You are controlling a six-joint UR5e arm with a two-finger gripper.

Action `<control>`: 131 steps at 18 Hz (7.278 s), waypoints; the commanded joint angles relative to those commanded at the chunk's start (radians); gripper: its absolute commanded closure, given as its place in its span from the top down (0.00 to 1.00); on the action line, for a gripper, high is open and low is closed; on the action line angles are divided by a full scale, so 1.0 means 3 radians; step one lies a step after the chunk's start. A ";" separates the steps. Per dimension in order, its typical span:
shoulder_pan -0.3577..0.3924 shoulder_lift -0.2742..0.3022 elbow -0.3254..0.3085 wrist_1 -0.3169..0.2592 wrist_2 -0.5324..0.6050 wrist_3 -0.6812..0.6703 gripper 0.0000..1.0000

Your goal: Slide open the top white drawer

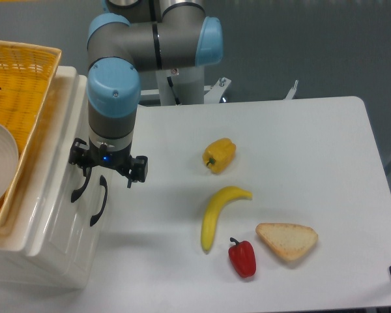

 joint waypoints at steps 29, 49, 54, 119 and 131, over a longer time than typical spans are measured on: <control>0.0077 -0.0026 -0.0041 -0.0112 -0.0266 -0.0092 1.00; 0.0072 -0.0056 -0.0056 -0.0113 -0.0220 -0.0051 1.00; 0.0066 -0.0036 -0.0041 -0.0102 -0.0164 -0.0021 1.00; 0.0440 -0.0046 -0.0020 -0.0087 0.0097 0.0393 1.00; 0.0608 -0.0077 0.0005 -0.0087 0.0092 0.0470 1.00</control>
